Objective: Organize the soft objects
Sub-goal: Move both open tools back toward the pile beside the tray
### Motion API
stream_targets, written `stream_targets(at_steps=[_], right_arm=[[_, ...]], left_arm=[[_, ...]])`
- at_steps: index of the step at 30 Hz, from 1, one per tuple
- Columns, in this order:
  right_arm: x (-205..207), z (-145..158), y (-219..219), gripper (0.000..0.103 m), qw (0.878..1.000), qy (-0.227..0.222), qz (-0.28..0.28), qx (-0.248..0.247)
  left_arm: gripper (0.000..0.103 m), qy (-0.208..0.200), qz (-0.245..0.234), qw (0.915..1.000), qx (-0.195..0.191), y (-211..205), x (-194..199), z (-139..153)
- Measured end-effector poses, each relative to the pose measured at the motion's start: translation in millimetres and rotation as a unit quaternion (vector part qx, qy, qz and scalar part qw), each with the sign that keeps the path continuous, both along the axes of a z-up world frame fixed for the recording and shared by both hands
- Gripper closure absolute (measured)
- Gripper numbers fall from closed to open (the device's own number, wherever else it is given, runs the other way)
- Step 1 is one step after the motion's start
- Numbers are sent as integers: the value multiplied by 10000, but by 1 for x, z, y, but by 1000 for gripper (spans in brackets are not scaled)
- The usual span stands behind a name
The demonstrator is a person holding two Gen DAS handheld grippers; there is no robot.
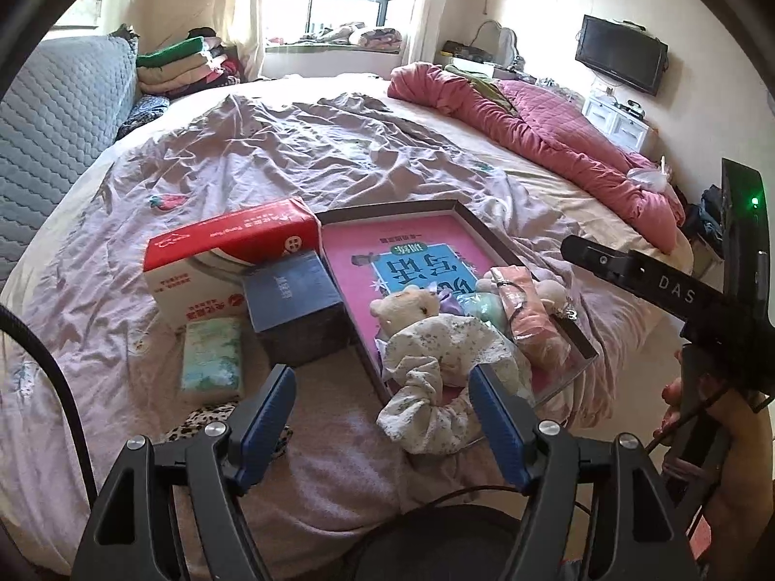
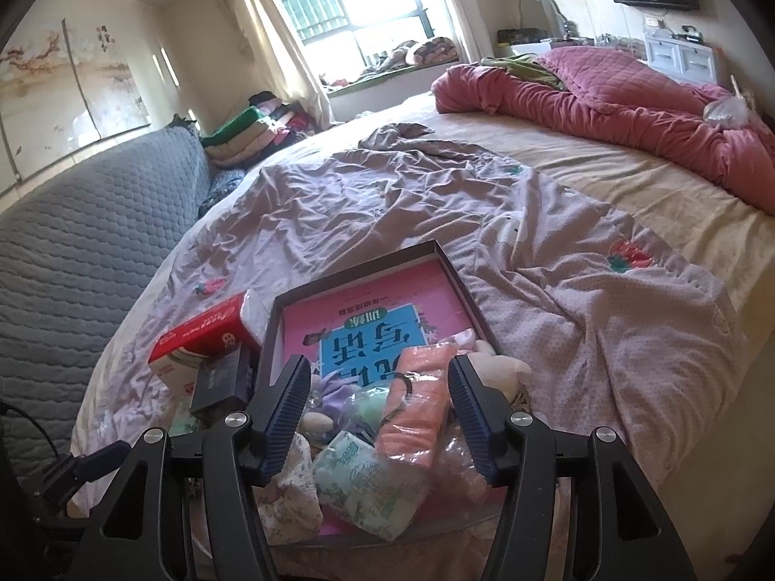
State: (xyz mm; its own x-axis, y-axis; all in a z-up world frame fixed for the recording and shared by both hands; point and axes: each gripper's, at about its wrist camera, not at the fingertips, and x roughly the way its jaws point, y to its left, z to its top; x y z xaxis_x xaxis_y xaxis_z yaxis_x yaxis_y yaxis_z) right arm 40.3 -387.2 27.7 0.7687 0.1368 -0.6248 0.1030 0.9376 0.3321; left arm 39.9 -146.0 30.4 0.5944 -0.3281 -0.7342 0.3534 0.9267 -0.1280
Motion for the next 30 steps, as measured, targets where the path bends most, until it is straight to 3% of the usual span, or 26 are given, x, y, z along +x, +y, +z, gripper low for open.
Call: stream_targets(at_steps=[8,13,30], right_arm=[[-5,11,23,40,9991,0,348,-230],[-6,17,43,34,9973,-10,641,-368],[-9,23,122,31,9849,-80,1574,-720]], left_arm=[[30,19,192,9998,35,15,0,9],[30,-1,341,9994,56,30,3,12],[30,-31,1051,9945,-9,105,16,24]])
